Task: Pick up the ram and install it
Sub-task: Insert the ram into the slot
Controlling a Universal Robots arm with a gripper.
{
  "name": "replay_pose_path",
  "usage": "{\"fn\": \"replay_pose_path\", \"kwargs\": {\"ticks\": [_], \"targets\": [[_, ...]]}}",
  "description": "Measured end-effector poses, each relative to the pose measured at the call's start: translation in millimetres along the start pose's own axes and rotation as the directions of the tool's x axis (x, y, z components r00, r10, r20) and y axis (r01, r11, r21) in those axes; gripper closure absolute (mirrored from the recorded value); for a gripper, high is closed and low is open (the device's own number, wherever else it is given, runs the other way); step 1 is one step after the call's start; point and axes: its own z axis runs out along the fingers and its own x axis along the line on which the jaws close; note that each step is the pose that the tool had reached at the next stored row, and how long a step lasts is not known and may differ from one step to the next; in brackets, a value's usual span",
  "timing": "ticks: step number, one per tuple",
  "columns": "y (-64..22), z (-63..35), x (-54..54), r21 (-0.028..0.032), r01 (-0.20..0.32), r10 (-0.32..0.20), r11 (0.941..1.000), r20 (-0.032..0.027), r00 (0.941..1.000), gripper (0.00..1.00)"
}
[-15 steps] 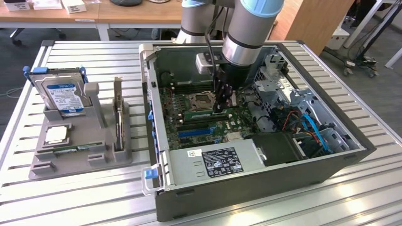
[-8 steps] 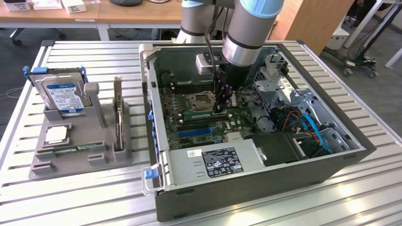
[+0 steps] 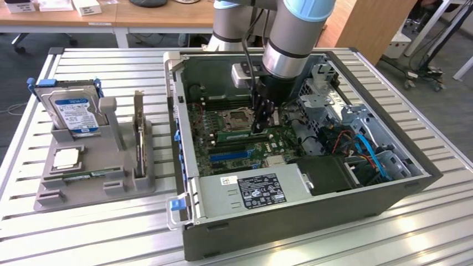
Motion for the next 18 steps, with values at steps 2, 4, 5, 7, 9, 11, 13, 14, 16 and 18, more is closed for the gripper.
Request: {"fn": "replay_pose_path", "kwargs": {"ticks": [2,4,5,7,9,11,13,14,16,18], "targets": [[-0.1,0.1,-0.6,0.0001,0.0,0.0,1.0,0.0002,1.0,0.89],[-0.1,0.1,-0.6,0.0,0.0,0.0,1.0,0.0,1.0,0.89],[0.0,0.0,-0.6,0.0,-0.001,0.001,1.0,0.0,1.0,0.89],[0.0,0.1,-0.6,0.0003,-0.012,0.012,0.9999,0.0004,0.9999,0.89],[0.0,0.2,-0.6,0.0005,-0.019,0.019,0.9998,0.0009,0.9998,0.89],[0.0,0.3,-0.6,0.0005,-0.019,0.019,0.9998,0.0011,0.9998,0.89],[0.3,0.3,-0.6,0.0006,-0.02,0.02,0.9998,0.0011,0.9998,0.89],[0.6,0.3,-0.6,0.0006,-0.019,0.019,0.9998,0.0009,0.9998,0.89],[0.6,0.3,-0.6,0.0006,-0.018,0.018,0.9998,0.0008,0.9998,0.89],[0.6,0.7,-0.5,0.0005,-0.017,0.017,0.9999,0.0009,0.9999,0.89]]}}
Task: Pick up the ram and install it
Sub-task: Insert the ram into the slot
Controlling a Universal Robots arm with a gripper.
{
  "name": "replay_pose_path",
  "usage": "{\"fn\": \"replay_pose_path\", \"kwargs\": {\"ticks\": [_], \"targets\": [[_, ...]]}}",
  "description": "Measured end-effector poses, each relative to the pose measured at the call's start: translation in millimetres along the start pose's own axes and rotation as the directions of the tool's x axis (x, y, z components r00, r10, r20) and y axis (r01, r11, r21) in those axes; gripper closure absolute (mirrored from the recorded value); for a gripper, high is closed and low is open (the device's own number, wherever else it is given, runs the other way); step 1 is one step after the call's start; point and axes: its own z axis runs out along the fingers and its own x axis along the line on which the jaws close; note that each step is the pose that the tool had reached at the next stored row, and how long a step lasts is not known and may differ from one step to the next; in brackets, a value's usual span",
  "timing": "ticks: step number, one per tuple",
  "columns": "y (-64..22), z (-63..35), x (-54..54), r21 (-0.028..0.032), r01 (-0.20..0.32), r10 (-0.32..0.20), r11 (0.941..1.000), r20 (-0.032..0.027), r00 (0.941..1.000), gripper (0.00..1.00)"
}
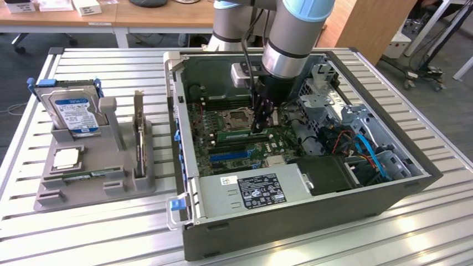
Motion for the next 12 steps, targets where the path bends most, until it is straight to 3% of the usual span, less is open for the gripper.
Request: {"fn": "replay_pose_path", "kwargs": {"ticks": [12], "targets": [[0.1,1.5,-0.2,-0.0001,0.002,-0.002,1.0,-0.0003,1.0,0.89]]}}
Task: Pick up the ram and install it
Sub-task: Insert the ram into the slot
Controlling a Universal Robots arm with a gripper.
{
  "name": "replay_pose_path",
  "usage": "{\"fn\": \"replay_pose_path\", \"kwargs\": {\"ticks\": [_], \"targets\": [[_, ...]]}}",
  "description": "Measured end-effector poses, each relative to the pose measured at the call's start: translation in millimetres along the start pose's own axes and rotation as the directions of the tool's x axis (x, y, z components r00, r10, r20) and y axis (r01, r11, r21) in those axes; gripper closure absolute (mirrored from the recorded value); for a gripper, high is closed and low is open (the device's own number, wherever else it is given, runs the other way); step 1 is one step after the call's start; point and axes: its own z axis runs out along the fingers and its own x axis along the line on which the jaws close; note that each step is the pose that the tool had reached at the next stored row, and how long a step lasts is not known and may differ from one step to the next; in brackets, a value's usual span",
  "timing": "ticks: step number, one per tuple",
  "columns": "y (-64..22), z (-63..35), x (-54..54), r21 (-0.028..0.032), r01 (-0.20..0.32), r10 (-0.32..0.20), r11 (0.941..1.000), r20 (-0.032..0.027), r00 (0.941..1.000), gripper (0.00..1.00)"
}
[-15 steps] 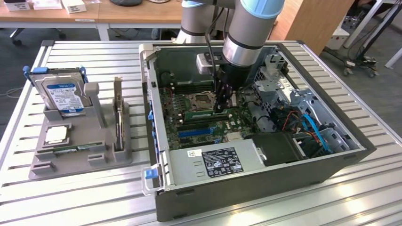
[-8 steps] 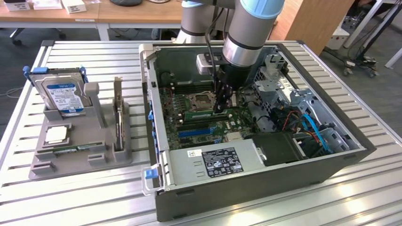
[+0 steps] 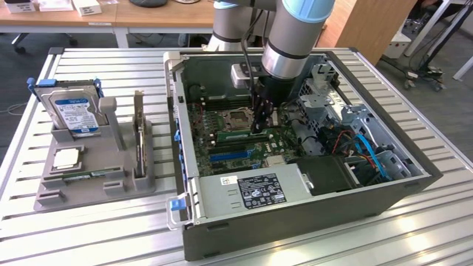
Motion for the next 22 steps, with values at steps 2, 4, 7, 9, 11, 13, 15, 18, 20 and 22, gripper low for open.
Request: {"fn": "replay_pose_path", "kwargs": {"ticks": [2,4,7,9,11,13,15,18,20,22], "targets": [[0.2,0.2,-0.3,0.0001,0.0,0.0,1.0,0.0002,1.0,0.89],[0.2,0.2,-0.4,-0.0001,0.0,0.0,1.0,-0.0001,1.0,0.89],[0.3,0.4,-1.5,0.0,0.0,0.0,1.0,0.0001,1.0,0.89],[0.3,0.5,-1.5,-0.0001,0.0,0.0,1.0,-0.0001,1.0,0.89],[0.3,0.9,-1.5,0.0,0.0,0.0,1.0,0.0001,1.0,0.89],[0.3,1.2,-1.5,0.0,0.0,0.0,1.0,0.0,1.0,0.89],[0.2,2.3,-1.5,0.0001,0.0,0.0,1.0,0.0002,1.0,0.89],[0.2,2.4,-1.4,-0.0001,0.0,0.0,1.0,-0.0001,1.0,0.89],[0.2,2.9,-1.4,0.0,0.0,0.0,1.0,0.0001,1.0,0.89],[0.2,3.4,-1.4,0.0,0.0,0.0,1.0,0.0,1.0,0.89]]}}
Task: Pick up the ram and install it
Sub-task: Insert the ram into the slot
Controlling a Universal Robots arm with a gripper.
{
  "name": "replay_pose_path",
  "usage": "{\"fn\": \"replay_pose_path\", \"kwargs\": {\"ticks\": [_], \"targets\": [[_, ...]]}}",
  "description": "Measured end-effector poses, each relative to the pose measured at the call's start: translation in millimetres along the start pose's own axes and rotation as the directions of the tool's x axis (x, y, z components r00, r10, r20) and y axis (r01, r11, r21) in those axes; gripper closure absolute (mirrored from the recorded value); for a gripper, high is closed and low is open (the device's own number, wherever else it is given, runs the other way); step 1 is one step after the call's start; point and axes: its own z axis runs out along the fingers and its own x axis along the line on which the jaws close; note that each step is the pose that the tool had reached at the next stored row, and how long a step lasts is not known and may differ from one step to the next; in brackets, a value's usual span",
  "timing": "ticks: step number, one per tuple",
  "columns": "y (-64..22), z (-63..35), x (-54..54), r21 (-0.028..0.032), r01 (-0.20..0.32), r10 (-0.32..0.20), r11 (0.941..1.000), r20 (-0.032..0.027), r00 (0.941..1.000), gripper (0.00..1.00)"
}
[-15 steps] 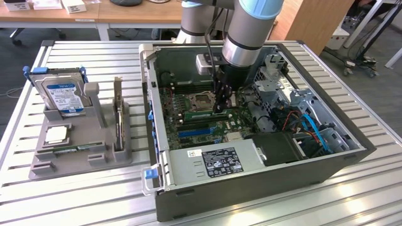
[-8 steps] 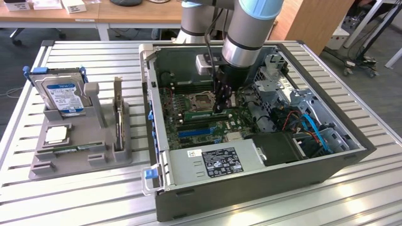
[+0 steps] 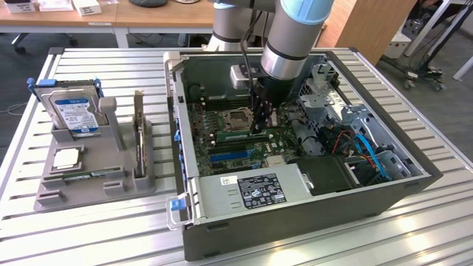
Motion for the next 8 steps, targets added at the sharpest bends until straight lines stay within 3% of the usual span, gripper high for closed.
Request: {"fn": "replay_pose_path", "kwargs": {"ticks": [8], "targets": [[0.0,0.4,0.0,0.0,0.0,0.0,1.0,0.0,1.0,0.89]]}}
